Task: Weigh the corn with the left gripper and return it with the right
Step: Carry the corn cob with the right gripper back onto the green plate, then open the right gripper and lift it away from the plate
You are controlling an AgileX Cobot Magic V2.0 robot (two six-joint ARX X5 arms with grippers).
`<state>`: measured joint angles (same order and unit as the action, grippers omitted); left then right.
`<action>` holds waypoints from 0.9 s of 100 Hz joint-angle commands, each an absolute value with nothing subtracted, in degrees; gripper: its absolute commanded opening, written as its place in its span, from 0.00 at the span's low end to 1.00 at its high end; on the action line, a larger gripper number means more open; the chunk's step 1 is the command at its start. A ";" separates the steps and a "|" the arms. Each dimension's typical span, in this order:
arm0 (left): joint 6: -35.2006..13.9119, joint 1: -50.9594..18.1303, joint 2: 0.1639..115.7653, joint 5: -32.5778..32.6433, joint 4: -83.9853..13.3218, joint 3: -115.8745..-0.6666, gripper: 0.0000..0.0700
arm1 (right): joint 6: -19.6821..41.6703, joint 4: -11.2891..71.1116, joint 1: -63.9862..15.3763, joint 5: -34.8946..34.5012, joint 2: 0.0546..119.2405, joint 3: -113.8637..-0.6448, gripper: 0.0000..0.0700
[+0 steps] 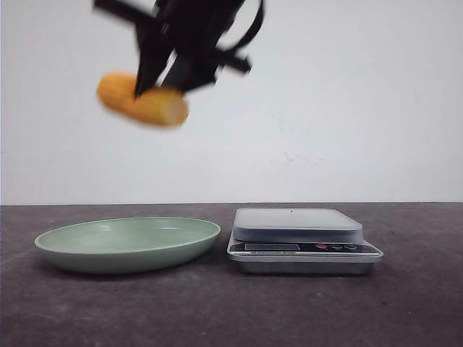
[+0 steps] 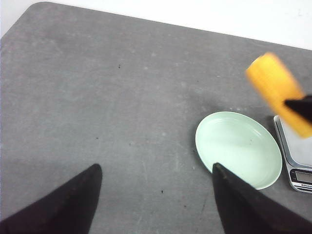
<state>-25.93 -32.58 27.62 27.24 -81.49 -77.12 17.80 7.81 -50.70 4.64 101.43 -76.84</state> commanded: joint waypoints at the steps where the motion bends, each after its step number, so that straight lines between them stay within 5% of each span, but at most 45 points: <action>1: -25.10 -32.86 27.86 27.62 -81.36 -77.93 0.61 | 20.29 6.87 -51.46 5.82 104.66 -77.89 0.00; 12: -25.10 -32.86 27.88 27.62 -81.38 -77.93 0.61 | 22.92 6.39 -51.72 8.51 108.18 -77.89 0.15; 41: -24.69 -32.86 27.88 27.66 -81.43 -77.93 0.61 | 28.14 6.72 -51.94 9.23 113.69 -77.89 0.18; 48: -24.58 -32.86 27.88 27.68 -81.49 -77.93 0.61 | 28.12 6.68 -52.10 9.26 113.84 -77.89 0.38; 61: -24.40 -32.86 27.88 28.25 -81.36 -77.93 0.61 | 28.12 5.54 -52.25 9.06 113.40 -78.08 1.00; 90: -23.38 -32.86 27.88 28.62 -81.03 -77.93 0.61 | 21.15 10.52 -46.46 9.06 102.59 -78.67 1.00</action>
<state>-24.56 -32.58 27.62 28.34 -81.49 -77.12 24.23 10.07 -48.07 8.73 106.10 -76.86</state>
